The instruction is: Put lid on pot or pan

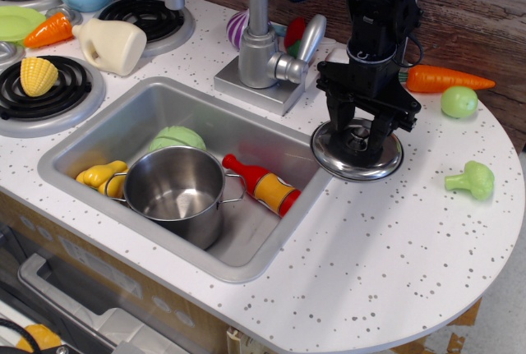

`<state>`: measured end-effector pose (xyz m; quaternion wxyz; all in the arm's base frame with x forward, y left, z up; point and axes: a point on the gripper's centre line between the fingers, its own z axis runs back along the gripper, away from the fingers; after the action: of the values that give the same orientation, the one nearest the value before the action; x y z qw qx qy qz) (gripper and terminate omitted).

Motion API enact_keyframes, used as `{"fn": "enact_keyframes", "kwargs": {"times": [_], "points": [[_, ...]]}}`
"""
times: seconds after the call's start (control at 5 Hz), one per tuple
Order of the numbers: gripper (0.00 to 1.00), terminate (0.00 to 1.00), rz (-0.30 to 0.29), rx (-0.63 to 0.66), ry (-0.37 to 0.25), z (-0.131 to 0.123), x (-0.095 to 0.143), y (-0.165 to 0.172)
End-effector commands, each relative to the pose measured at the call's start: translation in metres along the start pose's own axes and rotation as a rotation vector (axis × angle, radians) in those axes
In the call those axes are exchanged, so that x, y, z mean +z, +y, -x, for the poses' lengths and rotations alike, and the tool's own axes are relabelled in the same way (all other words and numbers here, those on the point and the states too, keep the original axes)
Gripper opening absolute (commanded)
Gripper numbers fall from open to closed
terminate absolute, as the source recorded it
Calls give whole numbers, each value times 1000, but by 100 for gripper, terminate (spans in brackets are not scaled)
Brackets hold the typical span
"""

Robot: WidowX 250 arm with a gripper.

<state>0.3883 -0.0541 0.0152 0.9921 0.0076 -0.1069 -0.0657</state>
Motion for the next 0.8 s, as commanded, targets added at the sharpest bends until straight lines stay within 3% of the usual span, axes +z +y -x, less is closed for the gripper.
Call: {"fn": "enact_keyframes", "kwargs": {"times": [0.0, 0.2, 0.6], "points": [[0, 0, 0, -2, -27, -4, 4, -1], [0, 0, 5, -2, -14, -6, 9, -2], [0, 0, -85, -10, 108, -5, 73, 11]]}}
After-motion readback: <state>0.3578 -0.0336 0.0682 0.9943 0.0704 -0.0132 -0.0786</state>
